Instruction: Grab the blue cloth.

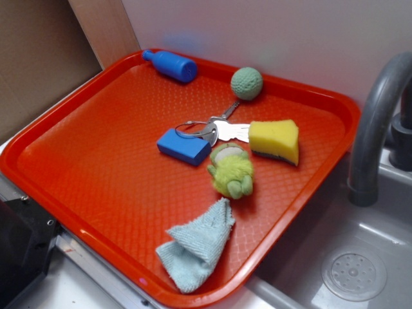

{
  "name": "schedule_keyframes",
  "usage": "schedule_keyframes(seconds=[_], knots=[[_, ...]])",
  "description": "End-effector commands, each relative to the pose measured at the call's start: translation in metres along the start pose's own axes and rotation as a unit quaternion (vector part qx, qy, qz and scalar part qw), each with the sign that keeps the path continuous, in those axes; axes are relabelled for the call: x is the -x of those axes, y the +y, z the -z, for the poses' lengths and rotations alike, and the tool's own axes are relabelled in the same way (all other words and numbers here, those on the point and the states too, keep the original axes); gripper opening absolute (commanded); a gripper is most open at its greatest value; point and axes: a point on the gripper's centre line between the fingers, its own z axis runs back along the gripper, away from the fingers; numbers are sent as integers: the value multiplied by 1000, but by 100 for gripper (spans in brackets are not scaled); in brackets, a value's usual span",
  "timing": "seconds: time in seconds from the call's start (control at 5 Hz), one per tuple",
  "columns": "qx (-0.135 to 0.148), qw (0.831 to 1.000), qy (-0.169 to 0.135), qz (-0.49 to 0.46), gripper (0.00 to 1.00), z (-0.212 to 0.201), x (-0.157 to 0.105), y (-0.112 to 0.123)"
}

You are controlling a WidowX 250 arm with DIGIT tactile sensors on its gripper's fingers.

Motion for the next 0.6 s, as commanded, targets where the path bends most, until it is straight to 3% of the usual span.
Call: schedule_keyframes(seconds=[0.0,0.2,0.4], knots=[[0,1000,0,0,100,0,0,0],[-3,994,-21,104,100,51,4,-48],[38,979,-67,189,100,76,8,-85]])
